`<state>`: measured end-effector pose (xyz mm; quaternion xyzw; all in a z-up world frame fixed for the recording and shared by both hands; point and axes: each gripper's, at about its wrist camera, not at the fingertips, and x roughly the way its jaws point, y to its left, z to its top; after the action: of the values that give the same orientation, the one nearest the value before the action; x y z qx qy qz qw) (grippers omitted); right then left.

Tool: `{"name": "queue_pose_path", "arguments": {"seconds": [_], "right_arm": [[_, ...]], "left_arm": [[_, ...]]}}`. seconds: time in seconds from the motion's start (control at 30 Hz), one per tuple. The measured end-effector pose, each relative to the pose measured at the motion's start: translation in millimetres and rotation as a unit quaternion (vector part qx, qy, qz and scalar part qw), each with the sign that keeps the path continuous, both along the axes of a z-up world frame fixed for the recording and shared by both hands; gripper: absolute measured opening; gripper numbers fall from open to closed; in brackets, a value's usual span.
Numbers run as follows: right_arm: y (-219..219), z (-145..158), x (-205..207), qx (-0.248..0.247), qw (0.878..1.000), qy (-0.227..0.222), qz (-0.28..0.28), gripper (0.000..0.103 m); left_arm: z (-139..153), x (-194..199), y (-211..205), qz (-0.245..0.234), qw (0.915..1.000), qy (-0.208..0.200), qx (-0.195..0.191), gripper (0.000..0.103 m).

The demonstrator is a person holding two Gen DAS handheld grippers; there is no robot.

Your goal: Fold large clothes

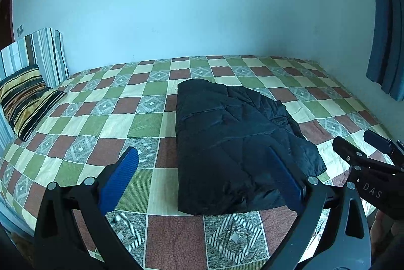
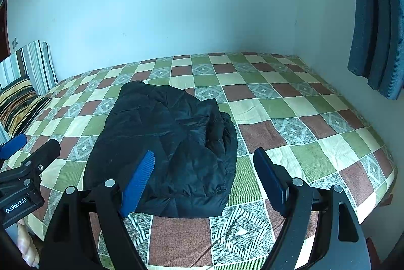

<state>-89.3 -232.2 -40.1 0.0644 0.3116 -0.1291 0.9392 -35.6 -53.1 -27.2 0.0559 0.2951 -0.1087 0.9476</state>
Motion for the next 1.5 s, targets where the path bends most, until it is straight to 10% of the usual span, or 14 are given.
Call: {"name": "queue_pose_path", "arguments": {"seconds": [1.5], "right_arm": [[5.0, 0.9, 0.6, -0.013, 1.000, 0.002, 0.006, 0.079]], "left_arm": [[9.9, -7.2, 1.1, 0.006, 0.9997, -0.021, -0.007, 0.101]]}}
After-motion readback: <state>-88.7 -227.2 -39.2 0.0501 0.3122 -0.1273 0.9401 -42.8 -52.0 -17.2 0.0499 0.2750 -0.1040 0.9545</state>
